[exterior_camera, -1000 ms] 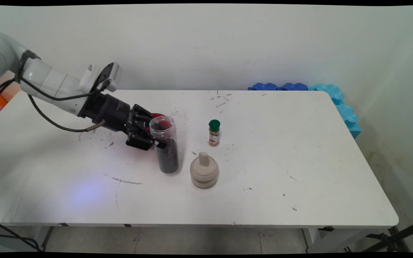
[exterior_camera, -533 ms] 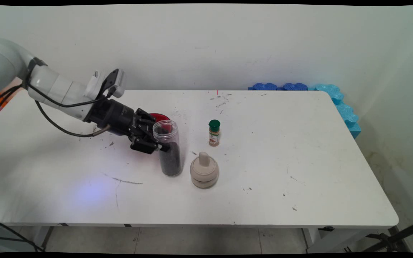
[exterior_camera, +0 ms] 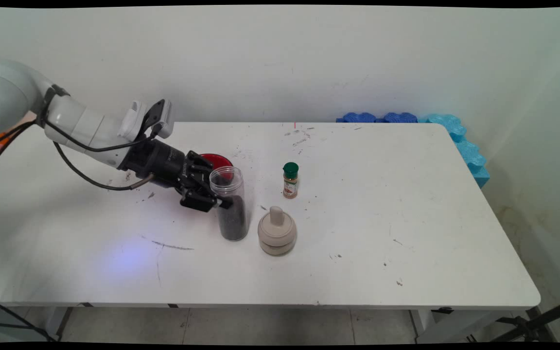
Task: Place the picked object on the table
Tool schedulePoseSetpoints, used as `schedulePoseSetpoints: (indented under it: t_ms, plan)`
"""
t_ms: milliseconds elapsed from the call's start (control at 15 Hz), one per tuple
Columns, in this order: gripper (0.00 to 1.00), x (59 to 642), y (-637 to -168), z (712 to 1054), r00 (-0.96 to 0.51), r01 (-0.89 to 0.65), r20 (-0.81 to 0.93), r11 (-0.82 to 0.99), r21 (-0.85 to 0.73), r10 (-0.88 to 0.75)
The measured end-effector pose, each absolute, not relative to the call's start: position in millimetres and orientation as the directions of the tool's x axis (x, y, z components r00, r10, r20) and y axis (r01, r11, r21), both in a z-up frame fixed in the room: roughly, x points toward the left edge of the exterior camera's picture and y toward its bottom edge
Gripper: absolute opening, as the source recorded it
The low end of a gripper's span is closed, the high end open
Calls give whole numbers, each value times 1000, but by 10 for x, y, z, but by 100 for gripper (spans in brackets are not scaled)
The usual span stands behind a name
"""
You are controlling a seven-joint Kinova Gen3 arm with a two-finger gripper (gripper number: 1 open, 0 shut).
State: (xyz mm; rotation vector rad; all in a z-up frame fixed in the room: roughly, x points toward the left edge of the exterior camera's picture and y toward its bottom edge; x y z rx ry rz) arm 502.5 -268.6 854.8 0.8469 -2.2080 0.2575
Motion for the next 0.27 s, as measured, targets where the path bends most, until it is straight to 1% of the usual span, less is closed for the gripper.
schedulePoseSetpoints:
  t_ms: [67,133,267]
  plan:
    - [0,5024,-2688,8539,-504,-645,708,761,73,-495]
    - [100,5023,-2691,8530,-502,-647,708,759,73,-496]
    - [100,5023,-2695,8517,-497,-650,710,756,78,-500]
